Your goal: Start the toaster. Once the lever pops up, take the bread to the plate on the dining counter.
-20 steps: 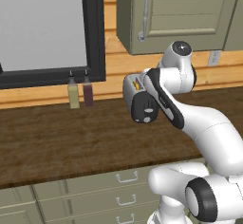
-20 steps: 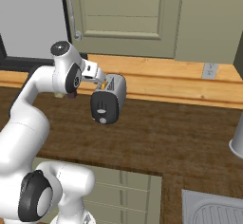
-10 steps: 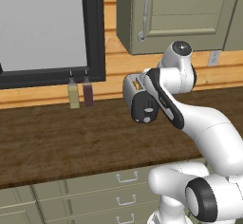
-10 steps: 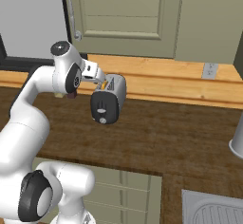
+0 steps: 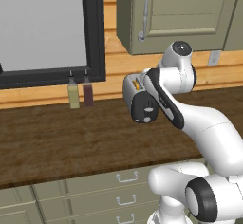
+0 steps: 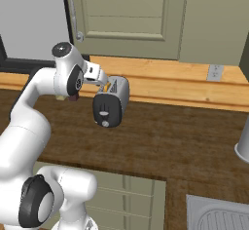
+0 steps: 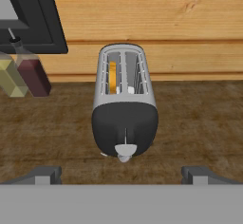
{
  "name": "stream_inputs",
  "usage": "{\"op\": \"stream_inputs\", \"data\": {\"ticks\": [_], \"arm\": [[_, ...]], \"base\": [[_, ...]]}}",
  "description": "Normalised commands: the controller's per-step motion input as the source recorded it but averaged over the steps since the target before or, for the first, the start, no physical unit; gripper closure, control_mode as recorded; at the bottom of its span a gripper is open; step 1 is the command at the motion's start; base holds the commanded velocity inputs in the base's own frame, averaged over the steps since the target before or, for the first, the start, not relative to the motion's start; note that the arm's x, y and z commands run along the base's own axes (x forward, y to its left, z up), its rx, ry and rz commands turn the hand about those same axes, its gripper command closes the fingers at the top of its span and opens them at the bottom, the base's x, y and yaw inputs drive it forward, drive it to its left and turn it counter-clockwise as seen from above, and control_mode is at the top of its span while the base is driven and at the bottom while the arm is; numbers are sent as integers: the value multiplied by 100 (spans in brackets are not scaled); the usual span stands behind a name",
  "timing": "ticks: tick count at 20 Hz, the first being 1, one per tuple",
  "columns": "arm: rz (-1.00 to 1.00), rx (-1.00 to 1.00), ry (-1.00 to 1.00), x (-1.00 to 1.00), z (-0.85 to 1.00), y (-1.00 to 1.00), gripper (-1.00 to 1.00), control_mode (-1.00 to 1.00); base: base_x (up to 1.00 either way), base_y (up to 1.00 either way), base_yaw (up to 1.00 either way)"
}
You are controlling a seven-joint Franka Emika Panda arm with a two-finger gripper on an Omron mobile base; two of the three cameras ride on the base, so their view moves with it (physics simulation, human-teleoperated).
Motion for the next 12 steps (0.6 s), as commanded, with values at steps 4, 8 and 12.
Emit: {"op": "stream_inputs", "data": {"ticks": [4,8,12], "arm": [[0,0,0,0,0,0,-100,-100],[0,0,0,0,0,0,-100,-100],[0,0,0,0,0,0,-100,-100]], "base": [[0,0,0],[0,0,0],[0,0,0]]}}
